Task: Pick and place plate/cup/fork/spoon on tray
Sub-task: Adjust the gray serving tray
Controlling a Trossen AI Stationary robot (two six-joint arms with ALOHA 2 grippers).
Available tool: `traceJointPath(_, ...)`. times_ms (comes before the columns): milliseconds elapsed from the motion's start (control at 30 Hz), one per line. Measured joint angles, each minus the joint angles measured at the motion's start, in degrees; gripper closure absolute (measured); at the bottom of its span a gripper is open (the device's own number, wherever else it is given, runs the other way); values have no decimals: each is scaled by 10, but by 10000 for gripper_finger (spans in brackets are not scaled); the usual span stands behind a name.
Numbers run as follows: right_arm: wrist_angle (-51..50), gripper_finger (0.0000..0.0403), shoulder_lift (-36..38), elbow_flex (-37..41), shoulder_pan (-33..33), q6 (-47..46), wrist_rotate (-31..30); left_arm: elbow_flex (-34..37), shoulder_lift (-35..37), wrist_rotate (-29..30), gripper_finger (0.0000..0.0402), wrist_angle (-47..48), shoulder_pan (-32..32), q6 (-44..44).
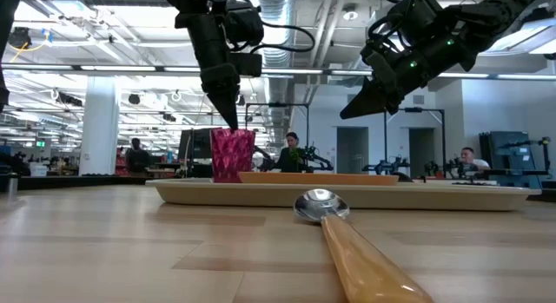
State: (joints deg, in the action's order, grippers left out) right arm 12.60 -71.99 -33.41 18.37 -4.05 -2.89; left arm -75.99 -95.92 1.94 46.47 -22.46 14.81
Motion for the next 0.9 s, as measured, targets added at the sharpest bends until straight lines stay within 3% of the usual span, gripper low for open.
traceJointPath(233, -1, 396, 0, 0, 0, 1, 0, 0, 9, 9, 335, -17, -3, 0)
traceJointPath(500, -34, 396, 39, 0, 10, 25, 1, 1, 108, 17, 335, -20, -4, -10)
traceJointPath(700, -218, 396, 126, 0, 25, 17, -1, 108, 195, -22, 343, -79, 12, -64)
traceJointPath(900, -455, 396, 177, 0, 58, -66, -35, 245, 268, -17, 375, -119, 23, -155)
